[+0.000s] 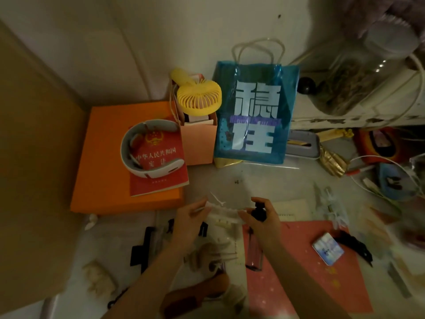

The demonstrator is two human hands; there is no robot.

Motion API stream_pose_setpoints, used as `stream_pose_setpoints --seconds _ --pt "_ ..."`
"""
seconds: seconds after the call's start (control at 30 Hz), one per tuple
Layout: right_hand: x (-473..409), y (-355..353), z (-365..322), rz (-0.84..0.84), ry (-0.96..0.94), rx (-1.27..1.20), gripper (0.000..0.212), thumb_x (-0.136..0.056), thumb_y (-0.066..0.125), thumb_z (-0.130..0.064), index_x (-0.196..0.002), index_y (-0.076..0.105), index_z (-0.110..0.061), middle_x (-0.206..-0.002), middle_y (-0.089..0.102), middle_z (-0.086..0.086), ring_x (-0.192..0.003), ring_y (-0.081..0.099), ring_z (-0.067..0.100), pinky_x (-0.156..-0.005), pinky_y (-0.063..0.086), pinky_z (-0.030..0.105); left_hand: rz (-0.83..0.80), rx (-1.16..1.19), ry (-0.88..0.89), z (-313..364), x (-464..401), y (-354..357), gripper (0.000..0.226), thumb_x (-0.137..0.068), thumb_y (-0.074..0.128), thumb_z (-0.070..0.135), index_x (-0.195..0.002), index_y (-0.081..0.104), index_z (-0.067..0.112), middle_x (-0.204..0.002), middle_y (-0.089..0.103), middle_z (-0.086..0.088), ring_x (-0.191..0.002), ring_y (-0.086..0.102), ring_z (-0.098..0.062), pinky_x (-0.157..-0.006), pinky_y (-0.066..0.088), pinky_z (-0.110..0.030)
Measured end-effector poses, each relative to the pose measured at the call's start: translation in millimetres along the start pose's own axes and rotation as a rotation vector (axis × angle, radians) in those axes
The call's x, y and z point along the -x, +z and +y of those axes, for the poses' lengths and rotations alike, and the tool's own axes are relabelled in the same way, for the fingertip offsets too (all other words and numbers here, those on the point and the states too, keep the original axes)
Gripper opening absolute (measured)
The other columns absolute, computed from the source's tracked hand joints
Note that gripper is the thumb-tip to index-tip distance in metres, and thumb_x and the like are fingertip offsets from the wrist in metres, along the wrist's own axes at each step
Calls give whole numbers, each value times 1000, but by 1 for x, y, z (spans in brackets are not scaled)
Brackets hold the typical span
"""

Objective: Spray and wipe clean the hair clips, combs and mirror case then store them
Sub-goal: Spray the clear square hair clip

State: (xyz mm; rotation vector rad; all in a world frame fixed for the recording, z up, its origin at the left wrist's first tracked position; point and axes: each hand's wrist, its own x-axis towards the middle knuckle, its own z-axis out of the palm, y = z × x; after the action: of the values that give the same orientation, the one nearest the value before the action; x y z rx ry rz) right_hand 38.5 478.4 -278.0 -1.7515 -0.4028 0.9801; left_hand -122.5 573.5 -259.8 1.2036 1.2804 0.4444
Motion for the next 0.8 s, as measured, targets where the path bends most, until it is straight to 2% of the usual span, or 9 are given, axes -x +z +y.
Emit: stream_pose_setpoints --seconds 0.13,0.3,0.4,0.57,0.67,0.8 --pt "-8 1 18 26 47 -14 40 -78 76 -4 -111 58 -17 -89 69 4 -61 64 3 -55 55 20 -68 -126 2 -14 -14 0 37 -90 61 6 -126 57 0 -129 60 -11 -113 57 -15 -80 47 -5" --pt "-10 5 31 71 45 -23 41 -78 75 -4 -111 58 -20 -91 70 -1 -71 68 5 -60 57 23 -131 -197 11 -20 -24 -1 40 -89 61 5 -128 55 1 -120 62 -10 -105 57 -11 -74 45 -2" --pt "-9 6 35 109 46 -18 42 -77 77 -5 -109 59 -25 -92 70 -5 -75 69 6 -63 57 24 -146 -211 10 -20 -26 4 42 -90 62 7 -131 53 3 -120 60 -4 -107 56 -9 -77 44 -1" --pt "-11 7 39 148 67 30 43 -76 78 -10 -109 58 -27 -94 69 -5 -87 68 15 -78 58 40 -185 -201 -2 -26 -25 11 47 -90 61 5 -135 48 4 -124 55 7 -100 55 9 -81 45 -4" --pt "-12 6 39 150 76 62 43 -76 78 -13 -112 57 -26 -98 69 0 -92 67 17 -84 56 45 -181 -152 -29 -32 -24 13 49 -88 62 1 -135 49 5 -114 57 20 -94 57 18 -78 46 -5" --pt "-13 7 38 139 66 87 44 -76 78 -13 -114 58 -23 -101 69 4 -95 66 20 -87 54 47 -148 -125 -25 -37 -24 12 52 -85 65 -1 -134 50 11 -111 58 22 -99 57 12 -80 47 -7"
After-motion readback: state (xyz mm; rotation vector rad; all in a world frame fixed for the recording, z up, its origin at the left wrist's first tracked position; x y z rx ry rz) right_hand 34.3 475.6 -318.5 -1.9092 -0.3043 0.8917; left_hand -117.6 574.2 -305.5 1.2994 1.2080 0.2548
